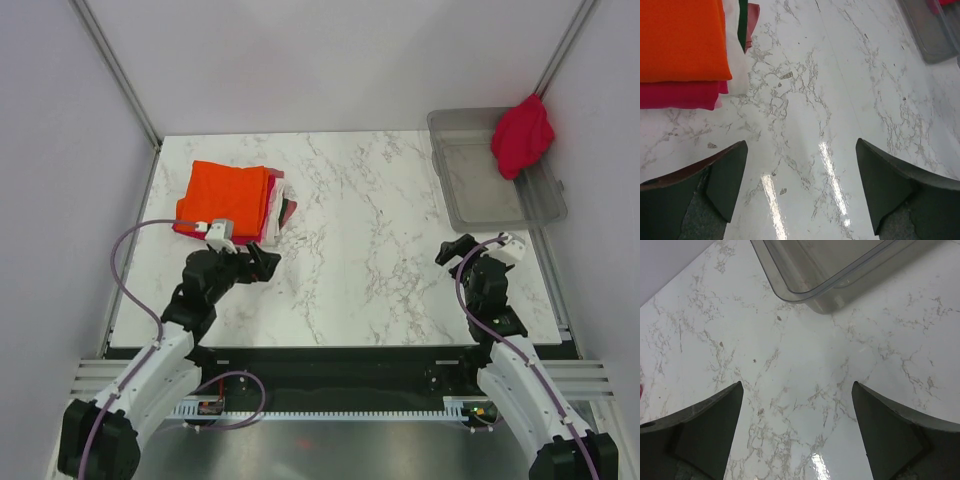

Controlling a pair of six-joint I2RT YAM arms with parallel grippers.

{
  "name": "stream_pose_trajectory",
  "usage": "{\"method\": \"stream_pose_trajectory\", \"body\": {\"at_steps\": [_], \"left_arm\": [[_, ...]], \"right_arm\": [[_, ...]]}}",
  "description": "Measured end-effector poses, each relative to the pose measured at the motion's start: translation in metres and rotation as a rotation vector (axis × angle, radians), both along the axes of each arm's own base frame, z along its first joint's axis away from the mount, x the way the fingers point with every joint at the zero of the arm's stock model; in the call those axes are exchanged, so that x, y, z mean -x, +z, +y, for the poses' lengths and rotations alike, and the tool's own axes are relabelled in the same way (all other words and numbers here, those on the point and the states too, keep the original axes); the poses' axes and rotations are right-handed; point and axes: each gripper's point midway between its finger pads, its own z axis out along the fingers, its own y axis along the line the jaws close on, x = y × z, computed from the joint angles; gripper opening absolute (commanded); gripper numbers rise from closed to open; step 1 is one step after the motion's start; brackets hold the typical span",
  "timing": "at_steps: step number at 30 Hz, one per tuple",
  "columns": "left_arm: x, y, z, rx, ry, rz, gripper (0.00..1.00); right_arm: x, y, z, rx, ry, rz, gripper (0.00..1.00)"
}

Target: Fold and stack the t-shirts

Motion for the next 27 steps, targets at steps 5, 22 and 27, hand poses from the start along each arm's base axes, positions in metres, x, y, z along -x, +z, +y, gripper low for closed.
{"method": "stream_pose_trajectory", "body": {"at_steps": [5,22,27], "left_arm": [[-0.021,-0.007,-0.029,-0.050,-0.060,0.125,0.89],[-0.128,-0.070,-0.105,-0.310,-0.038,0.401,0.79],[-0.152,-0.094,-0.101,-0.414,0.009,0.460,0.75]], "right_arm": [[0.000,0.001,0.000,0.000,-0.002,-0.003,0.98],[0.000,-0.003,0.000,0.002,-0.001,0.010,0.98],[0.000,-0.003,0.000,0.002,-0.001,0.010,0.98]]}}
